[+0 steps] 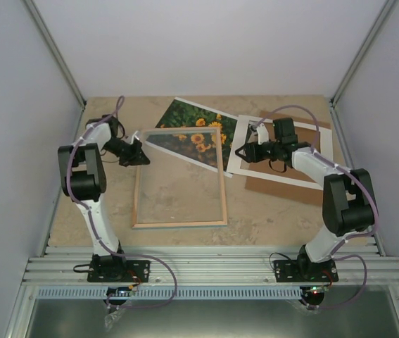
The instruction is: Put the photo into the frame
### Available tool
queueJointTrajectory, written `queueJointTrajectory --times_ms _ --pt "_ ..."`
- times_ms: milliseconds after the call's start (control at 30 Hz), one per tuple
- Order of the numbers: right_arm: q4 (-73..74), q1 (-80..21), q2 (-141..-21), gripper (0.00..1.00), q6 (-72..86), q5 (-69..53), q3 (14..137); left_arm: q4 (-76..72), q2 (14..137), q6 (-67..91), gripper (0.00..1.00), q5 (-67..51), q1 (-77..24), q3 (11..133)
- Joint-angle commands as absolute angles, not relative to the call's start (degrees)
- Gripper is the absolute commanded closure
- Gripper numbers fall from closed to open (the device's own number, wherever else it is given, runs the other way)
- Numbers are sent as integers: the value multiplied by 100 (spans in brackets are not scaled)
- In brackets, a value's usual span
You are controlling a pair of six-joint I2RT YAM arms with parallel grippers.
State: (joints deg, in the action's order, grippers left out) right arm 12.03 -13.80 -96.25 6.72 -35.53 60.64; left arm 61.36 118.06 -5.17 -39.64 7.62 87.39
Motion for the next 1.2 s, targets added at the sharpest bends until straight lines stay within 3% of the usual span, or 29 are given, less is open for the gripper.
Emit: queueJointTrajectory --times_ms 0,200,867,1167 --pt "786 -1411 -9383 46 993 -3206 5833 5815 12150 -223 100 -4120 343 8990" --pt "589 -1332 -9260 48 1053 -2736 5630 5668 12555 -62 100 -4201 54 9391" --pt "325 -1332 -11065 57 1484 -2731 6038 5845 12591 124 100 -5046 -214 9441" --pt "270 -1321 -11165 73 1687 -2697 5908 6064 12708 56 100 -6523 -104 9528"
